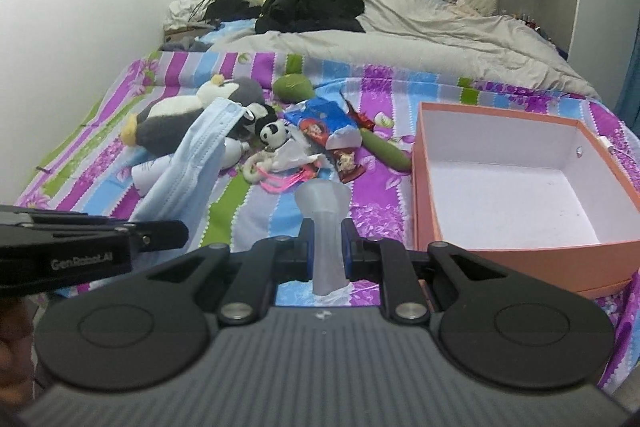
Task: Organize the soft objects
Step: 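Carry the mask into the box and open the left gripper while the right gripper carries the clear piece over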
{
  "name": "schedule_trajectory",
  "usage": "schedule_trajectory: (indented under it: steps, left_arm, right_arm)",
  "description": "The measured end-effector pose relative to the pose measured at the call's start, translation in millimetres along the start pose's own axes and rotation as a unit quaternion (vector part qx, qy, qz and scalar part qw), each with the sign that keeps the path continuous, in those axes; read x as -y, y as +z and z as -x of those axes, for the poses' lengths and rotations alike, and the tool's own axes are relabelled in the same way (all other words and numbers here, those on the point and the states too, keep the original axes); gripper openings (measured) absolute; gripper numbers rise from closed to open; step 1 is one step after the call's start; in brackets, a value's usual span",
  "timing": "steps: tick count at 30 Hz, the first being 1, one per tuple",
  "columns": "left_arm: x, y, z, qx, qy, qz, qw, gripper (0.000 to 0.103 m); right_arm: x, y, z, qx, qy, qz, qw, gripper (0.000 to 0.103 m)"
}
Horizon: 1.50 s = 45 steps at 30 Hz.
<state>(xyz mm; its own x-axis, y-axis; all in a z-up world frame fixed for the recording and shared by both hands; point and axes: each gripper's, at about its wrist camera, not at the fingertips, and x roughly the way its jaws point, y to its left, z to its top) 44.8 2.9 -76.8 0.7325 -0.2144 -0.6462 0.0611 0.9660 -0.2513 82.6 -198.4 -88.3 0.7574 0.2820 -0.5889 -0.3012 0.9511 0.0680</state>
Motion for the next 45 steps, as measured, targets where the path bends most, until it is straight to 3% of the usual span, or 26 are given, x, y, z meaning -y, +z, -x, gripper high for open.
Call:
schedule_trajectory:
  steps: [15,23,34,45]
  left_arm:
    - [59,7,-12,-0.01,-0.072,-0.039,0.9966,0.006]
    - [99,23,-44,-0.029,-0.105,-0.071,0.9915,0.006]
    - [142,72,-134,-0.073,-0.137,-0.104,0.9824,0.006]
    - [173,113,-247,-0.131,-0.152,-0.105,0.974,0.006]
  right_arm:
    - [56,-10,41,0.02,-0.069,-0.061,0.996,0.018]
    - [87,-9,38,0.016,-0.088,-0.094,0.992,0.018]
    - [144,17,-11,-0.011,-0.109,-0.135,0.985,0.018]
    - [206,36,-82,-0.063,-0.097,-0.186,0.976,0.019]
